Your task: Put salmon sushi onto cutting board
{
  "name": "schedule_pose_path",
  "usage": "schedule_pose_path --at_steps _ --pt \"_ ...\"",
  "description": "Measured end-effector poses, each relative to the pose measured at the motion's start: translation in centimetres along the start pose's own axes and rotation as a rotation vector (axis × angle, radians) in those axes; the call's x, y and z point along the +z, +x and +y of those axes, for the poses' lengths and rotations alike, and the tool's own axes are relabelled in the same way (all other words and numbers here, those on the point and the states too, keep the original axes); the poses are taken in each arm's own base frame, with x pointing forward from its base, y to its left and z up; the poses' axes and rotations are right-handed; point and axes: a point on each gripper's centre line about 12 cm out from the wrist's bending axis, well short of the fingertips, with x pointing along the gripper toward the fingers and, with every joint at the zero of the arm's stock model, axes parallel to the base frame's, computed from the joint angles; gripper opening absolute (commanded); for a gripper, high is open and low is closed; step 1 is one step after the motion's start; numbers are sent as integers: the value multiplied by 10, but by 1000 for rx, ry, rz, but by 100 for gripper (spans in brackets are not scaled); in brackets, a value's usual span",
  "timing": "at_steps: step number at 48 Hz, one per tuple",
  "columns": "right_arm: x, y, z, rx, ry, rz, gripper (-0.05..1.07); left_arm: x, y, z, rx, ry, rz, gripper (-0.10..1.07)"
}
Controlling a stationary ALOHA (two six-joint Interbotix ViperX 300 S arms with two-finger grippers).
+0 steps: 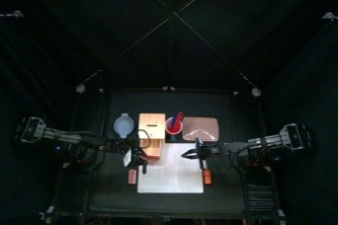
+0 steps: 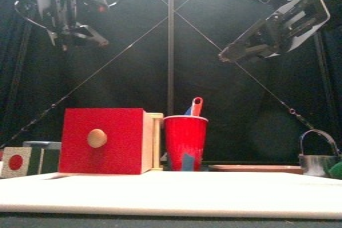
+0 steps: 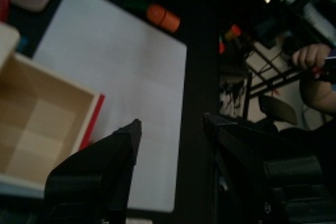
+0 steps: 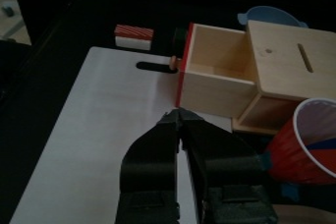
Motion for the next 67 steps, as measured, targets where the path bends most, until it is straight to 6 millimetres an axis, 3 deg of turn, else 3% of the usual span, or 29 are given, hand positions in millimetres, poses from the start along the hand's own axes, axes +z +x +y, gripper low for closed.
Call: schedule_pose_path --at_steps 8,20,40,67 --pt "-3 3 0 0 3 12 2 -27 19 18 33 -230 213 88" --pt "-6 5 -1 -1 3 23 2 -55 29 18 82 -449 290 88" --pt "-19 14 -6 -14 10 74 2 -67 27 20 317 -573 239 88" --pt "-20 15 -7 -15 9 78 2 -111 65 17 651 -625 118 89"
